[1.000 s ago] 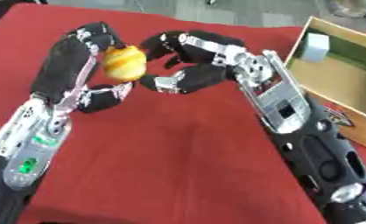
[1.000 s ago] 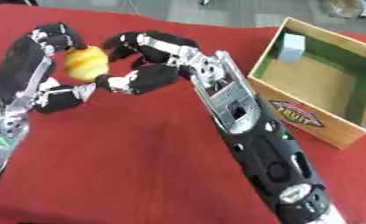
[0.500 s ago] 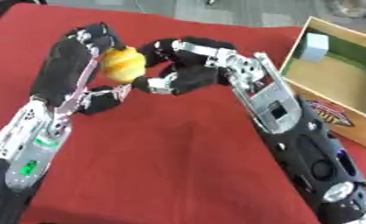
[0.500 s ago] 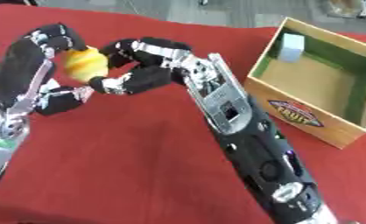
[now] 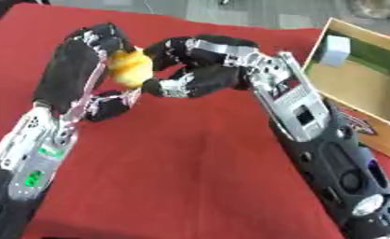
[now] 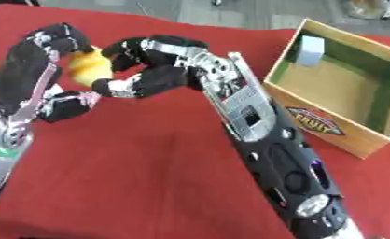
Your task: Pick up the objects with one hand, pass them to the other hand, and then place them into the box on the other side of the table.
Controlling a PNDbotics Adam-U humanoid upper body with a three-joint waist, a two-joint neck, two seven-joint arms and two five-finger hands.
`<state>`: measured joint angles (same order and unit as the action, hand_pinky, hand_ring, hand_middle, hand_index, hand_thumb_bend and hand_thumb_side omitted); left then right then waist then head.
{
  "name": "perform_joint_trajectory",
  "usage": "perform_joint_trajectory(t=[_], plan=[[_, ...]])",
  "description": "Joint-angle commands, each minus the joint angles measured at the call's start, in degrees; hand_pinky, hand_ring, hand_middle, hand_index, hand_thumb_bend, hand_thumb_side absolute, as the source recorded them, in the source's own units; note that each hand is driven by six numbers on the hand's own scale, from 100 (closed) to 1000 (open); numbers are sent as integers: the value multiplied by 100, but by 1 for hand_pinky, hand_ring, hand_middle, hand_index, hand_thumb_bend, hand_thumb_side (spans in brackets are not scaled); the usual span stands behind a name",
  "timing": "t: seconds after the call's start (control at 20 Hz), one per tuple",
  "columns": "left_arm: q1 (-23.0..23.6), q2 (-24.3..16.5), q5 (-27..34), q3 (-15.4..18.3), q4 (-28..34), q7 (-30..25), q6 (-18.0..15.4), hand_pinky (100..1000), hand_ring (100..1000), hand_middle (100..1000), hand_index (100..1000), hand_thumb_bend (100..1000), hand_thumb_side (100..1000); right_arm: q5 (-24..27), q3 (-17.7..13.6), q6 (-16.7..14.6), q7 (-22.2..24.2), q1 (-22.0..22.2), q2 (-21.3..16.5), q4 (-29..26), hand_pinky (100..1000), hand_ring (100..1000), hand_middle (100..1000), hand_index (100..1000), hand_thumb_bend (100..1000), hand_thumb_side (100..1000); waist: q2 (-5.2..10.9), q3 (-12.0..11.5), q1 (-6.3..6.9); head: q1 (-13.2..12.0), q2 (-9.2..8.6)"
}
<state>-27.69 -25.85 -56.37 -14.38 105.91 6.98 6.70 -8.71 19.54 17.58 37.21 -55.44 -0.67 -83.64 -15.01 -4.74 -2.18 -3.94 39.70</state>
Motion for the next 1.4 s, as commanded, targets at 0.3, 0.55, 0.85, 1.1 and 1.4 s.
perform_joint_trajectory(t=[0.3,0.55,0.85,1.1,1.4], plan=[[-109,32,-118,-69,89,200,-66,743,540,598,615,394,100,-240,76,-36,-149,-128,125,-60,853,953,796,932,384,421,170,-56,-49,34,-25],[-95,28,-190,-74,94,280,-22,735,531,586,611,401,100,-441,63,-108,-334,-134,143,-9,864,978,816,960,383,424,170,-67,-55,39,-33],[-87,46,-325,-82,88,333,91,728,522,569,605,418,100,-555,86,-116,-614,-133,159,-74,871,991,828,974,393,412,173,-73,-63,39,-44],[-103,70,-425,-100,94,363,148,725,518,562,603,423,100,-608,125,-92,-657,-124,208,-51,876,998,832,979,377,427,176,-79,-65,44,-51],[-126,127,-494,-128,79,379,165,723,516,560,602,429,100,-650,151,-67,-607,-104,266,14,885,1000,842,987,374,442,166,-89,-69,54,-38]])
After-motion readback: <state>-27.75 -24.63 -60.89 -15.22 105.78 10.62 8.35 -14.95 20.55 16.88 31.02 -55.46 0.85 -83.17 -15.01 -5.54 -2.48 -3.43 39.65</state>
